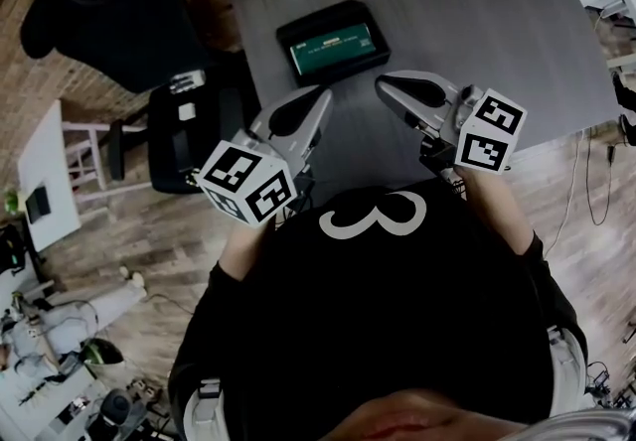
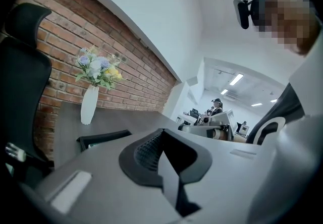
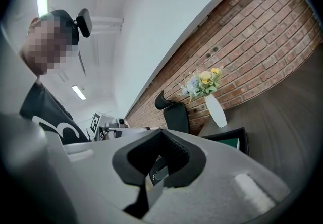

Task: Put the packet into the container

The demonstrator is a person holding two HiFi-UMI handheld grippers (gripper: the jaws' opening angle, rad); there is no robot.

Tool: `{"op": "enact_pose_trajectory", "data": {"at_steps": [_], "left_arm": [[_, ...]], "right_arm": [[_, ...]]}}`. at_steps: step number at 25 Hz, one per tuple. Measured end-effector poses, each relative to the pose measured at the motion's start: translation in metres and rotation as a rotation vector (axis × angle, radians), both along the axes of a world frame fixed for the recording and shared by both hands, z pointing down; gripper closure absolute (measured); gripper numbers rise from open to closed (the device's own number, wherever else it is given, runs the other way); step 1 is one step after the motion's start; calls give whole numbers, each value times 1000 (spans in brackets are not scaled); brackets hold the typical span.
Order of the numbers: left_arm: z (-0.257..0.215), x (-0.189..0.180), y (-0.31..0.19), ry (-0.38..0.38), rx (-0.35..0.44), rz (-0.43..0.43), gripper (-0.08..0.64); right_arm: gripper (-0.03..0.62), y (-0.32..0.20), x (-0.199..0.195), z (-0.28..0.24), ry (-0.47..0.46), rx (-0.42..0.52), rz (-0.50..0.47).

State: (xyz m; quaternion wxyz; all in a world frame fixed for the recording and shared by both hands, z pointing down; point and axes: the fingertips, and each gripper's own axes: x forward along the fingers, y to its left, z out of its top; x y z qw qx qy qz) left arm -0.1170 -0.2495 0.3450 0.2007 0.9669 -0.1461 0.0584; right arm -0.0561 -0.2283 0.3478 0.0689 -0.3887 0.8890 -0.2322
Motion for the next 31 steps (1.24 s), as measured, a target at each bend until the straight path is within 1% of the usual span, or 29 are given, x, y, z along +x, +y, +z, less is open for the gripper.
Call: {"op": "enact_pose_trajectory", "data": {"at_steps": [5,11,15,25,31], "left_arm": [[6,1,2,1,-8,-8,548],[8,11,4,0,-23,4,548],[10,10,4,16,-40,4,548],[12,13,6,11,-50,6,548],[13,14,5,20,-58,5,548]], "right_arm": [[591,1,-3,3,7,-5,-4],[591,2,2,3,12,-14,-3],[591,4,1,5,17,-18,-4],[591,6,2,5,20,-32,-2],[591,7,5,6,19,-34,4]]}}
